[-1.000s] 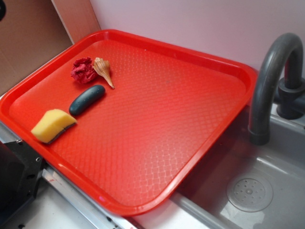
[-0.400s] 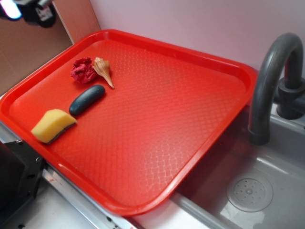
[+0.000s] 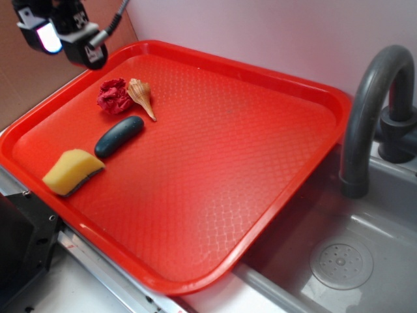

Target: Grab the plastic pickle.

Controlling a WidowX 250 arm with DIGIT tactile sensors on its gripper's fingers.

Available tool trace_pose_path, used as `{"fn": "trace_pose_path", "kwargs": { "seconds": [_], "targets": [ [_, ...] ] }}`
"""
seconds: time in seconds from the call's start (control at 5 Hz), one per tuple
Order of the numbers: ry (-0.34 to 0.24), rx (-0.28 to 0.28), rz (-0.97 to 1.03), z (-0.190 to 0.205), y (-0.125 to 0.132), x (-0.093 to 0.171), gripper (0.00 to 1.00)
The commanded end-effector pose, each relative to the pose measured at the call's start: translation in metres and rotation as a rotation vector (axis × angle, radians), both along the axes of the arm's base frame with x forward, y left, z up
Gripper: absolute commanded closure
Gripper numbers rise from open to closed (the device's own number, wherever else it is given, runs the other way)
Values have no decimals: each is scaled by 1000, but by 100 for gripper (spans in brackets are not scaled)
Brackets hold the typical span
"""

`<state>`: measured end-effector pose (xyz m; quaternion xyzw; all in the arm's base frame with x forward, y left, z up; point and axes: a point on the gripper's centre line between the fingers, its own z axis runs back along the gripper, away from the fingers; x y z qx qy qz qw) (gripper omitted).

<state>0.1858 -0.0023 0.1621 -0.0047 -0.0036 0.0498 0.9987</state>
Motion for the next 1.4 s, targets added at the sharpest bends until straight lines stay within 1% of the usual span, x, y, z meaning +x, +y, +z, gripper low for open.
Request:
{"fn": "trace_pose_path", "kwargs": {
  "seconds": [0.0,0.2,0.4,0.6,0.8,1.0,1.2],
  "targets": [
    [-55,3,-17,-43,16,16,0],
    [-9,18,-37,-70,16,25,0],
    [28,83,-45,-86,19,29,0],
    [63,129,-51,-101,20,28,0],
    [93,137,-55,-114,20,29,0],
    [140,167,-82,-135,12,23,0],
    [104,158,-58,-132,8,16,100]
  ]
}}
